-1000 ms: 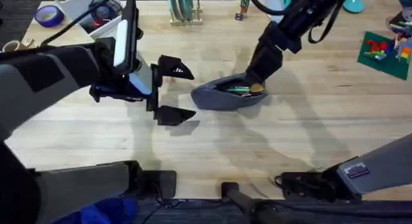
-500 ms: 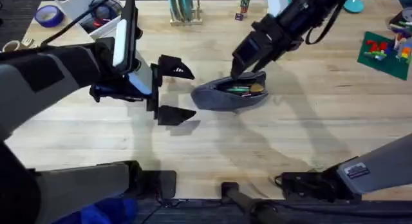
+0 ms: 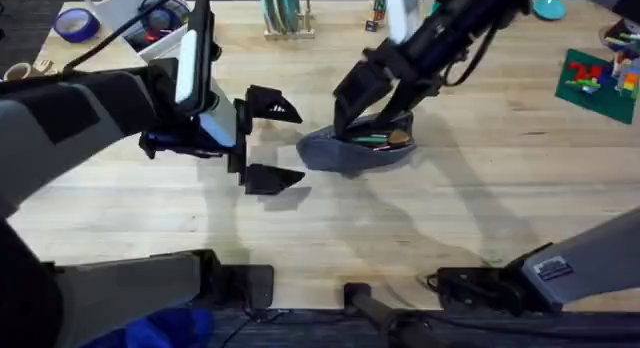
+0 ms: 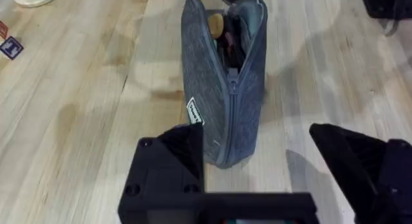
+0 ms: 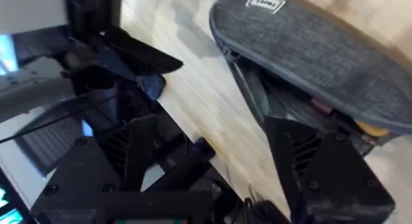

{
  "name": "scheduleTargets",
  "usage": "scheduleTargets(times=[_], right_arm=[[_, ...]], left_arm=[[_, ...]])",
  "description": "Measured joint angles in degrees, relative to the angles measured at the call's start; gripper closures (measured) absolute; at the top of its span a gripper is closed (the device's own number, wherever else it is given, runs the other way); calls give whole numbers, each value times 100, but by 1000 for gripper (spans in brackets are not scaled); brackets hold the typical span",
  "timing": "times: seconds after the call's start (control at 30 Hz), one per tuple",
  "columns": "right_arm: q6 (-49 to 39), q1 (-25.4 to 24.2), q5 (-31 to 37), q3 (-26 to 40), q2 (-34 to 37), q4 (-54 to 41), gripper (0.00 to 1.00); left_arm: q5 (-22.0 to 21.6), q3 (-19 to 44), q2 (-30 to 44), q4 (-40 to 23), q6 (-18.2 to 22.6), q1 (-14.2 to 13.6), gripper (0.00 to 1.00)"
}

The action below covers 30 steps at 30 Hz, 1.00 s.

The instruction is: Unzip the bag, pick up the pens from the table one at a time and place them inside, then zip the bag closed.

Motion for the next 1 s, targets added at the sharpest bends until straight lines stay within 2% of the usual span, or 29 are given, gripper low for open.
scheduleTargets(times=[0.2, 0.53, 0.67, 1.0], right_arm=[[449, 471, 537, -31, -222, -19, 6], [845, 526, 972, -158, -813, -201, 5], [1027, 550, 1080, -757, -1206, 17, 5], [1691, 457, 1162, -2366, -2711, 1130, 5]], left_arm=[[0, 0, 2, 0, 0, 0, 6], [0, 0, 2, 0, 0, 0, 6], [2, 0, 0, -2, 0, 0, 6], [2, 0, 2, 0, 0, 0, 6]])
